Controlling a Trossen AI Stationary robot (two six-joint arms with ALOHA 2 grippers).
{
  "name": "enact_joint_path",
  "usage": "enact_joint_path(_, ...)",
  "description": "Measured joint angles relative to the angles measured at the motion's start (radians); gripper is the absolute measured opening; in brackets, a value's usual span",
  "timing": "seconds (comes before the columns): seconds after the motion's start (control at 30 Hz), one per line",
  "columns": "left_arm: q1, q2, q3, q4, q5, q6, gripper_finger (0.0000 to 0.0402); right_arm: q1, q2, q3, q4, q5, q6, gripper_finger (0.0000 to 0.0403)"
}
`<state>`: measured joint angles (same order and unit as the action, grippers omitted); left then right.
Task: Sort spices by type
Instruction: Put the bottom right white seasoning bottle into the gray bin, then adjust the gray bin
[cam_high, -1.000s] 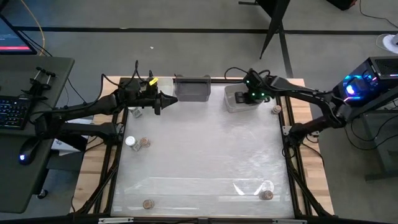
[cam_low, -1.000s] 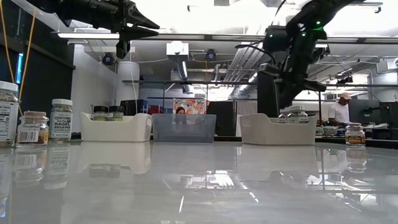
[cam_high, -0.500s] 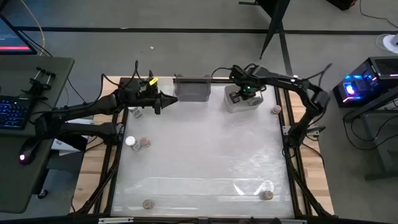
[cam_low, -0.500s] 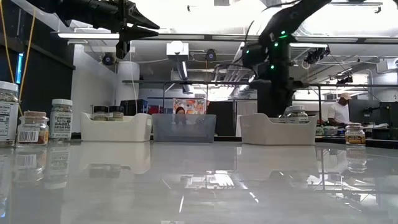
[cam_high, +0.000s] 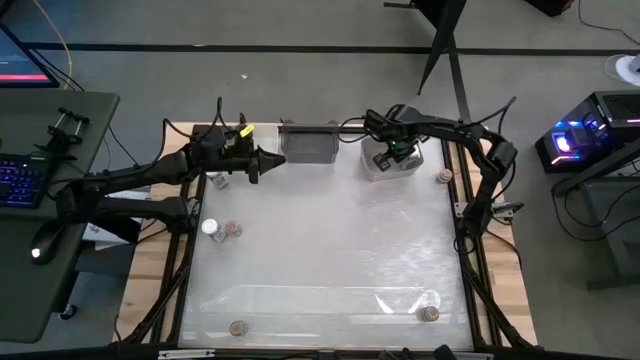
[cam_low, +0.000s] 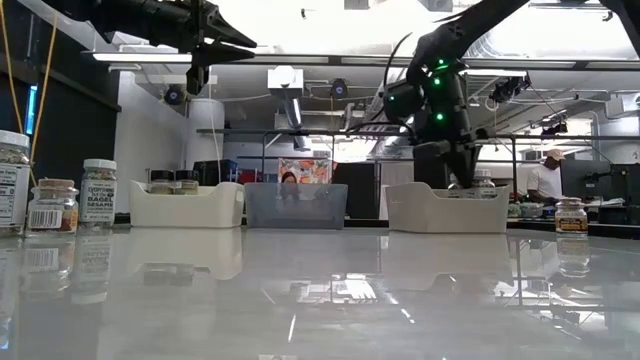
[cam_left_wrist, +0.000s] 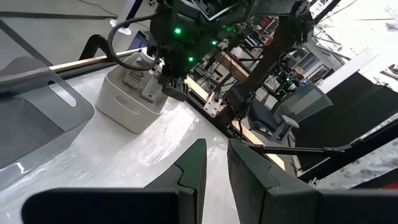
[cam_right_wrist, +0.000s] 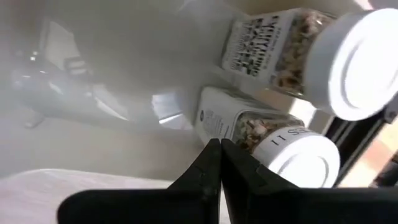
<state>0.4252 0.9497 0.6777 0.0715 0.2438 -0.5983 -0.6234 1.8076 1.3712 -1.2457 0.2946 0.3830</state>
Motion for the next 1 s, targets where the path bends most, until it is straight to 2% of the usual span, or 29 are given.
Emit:
enact_joint_path(0.37,0.000,0.000,0.000,0.000,-0.006,0.000,0.0054,0.001,0.000,-0.001,-0.004,0.090,0.016,0.0000)
enact_joint_path(0.77,0.000,0.000,0.000,-0.001,-0.006,0.000,0.0054,0.038,-0.015,0.049,0.029,0.068,0.045,0.0000)
enact_joint_path(0.83,0.000,0.000,0.000,-0.008,-0.005,0.000,0.0054,0.062,-0.041,0.064,0.043,0.018,0.027,0.0000)
enact_joint_path(0.93,0.000,0.000,0.000,-0.034,-0.005,0.000,0.0054,0.106,-0.073,0.066,0.048,-0.165,-0.006,0.0000)
enact_joint_path(1.0,0.000,0.000,0.000,-0.055,-0.005,0.000,0.0054,0.147,-0.079,0.065,0.015,-0.243,0.002,0.0000)
